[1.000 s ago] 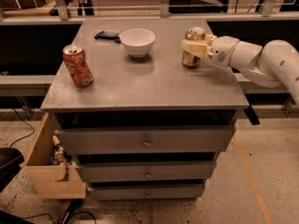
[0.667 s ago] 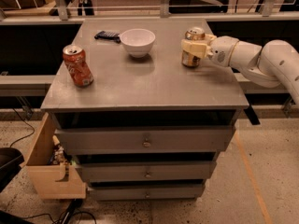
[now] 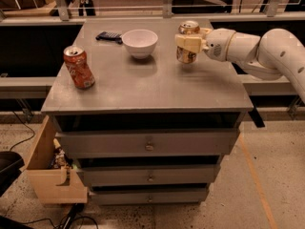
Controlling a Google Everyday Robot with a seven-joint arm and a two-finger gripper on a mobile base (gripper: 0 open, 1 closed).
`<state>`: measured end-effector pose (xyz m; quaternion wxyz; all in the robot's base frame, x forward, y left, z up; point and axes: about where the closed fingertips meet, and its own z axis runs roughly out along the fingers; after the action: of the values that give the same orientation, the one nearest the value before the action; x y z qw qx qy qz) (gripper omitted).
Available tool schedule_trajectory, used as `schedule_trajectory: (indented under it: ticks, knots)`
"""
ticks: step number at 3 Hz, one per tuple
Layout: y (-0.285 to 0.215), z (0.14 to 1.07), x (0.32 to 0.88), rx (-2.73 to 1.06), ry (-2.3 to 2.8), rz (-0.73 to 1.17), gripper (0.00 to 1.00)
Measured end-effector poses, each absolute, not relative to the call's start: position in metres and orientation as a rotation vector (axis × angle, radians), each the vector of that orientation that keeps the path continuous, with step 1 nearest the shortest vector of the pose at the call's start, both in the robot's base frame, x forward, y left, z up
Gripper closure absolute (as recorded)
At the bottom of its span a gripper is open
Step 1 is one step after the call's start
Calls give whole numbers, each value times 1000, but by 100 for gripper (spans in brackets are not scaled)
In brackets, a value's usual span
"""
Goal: Move orange can near coke can
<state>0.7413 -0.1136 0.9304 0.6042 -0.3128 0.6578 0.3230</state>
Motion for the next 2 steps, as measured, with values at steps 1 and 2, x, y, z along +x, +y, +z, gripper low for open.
schedule_trajectory:
  ticks: [1, 2]
  knots:
    - [-80, 929, 719, -766, 1531, 812, 100]
    - [-49, 923, 691, -796, 1526, 871, 100]
